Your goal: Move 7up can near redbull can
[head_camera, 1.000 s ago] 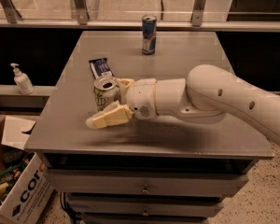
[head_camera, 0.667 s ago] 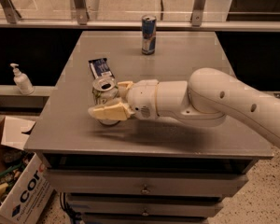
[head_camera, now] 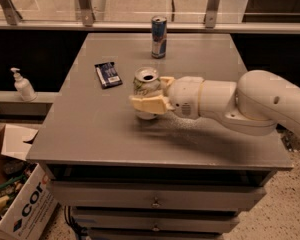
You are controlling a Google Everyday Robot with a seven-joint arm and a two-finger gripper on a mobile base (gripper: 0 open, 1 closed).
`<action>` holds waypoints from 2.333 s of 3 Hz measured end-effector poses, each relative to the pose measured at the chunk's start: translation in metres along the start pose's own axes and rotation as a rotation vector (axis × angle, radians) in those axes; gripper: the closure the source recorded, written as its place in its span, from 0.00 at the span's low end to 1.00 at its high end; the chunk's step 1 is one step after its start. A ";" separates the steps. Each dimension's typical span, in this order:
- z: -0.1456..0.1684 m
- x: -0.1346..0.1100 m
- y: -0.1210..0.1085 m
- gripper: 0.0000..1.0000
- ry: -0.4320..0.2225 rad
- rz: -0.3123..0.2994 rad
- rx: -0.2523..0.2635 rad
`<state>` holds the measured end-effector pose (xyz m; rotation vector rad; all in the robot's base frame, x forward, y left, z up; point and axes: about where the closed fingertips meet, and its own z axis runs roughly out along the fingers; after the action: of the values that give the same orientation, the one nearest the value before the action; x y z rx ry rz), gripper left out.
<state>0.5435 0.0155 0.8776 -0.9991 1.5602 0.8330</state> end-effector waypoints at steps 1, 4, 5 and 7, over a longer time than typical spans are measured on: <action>-0.047 -0.014 -0.051 1.00 -0.006 0.000 0.124; -0.054 -0.002 -0.115 1.00 0.018 -0.036 0.246; -0.065 -0.003 -0.175 1.00 0.008 -0.043 0.343; -0.069 -0.019 -0.270 1.00 -0.057 -0.003 0.458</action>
Offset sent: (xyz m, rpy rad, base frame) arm 0.0240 -0.0498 0.0177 -0.0045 -0.0183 -0.1015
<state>0.7650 -0.1528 0.9058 -0.6384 1.6026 0.4632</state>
